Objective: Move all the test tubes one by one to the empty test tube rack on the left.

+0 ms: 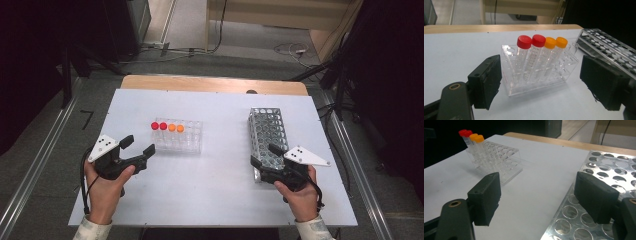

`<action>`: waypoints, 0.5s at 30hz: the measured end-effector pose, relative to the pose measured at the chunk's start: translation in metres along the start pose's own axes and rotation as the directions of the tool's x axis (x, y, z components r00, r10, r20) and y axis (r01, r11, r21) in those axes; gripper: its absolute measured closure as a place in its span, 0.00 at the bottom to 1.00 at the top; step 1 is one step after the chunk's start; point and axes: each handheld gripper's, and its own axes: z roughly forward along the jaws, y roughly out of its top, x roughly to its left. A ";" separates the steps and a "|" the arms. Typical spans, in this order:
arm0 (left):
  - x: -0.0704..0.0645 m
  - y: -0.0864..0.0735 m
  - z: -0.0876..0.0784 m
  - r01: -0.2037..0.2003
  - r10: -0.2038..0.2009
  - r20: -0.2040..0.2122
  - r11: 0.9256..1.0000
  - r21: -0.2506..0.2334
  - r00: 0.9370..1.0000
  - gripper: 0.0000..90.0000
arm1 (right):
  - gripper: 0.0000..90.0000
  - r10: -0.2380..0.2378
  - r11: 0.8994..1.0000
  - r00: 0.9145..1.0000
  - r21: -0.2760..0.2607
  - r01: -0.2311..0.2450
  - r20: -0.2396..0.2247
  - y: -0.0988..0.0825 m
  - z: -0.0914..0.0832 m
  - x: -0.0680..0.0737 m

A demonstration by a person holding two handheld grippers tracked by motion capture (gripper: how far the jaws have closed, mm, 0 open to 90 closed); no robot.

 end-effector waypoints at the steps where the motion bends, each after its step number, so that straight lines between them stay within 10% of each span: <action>1: 0.000 0.000 0.000 -0.001 0.001 -0.001 1.000 0.002 1.000 0.21 | 0.22 0.002 1.000 1.000 0.000 -0.002 0.003 0.000 -0.001 -0.001; 15: -0.001 -0.009 -0.003 -0.004 0.004 -0.004 1.000 0.015 1.000 0.20 | 0.22 0.020 1.000 0.999 -0.012 -0.020 0.046 -0.004 -0.016 -0.017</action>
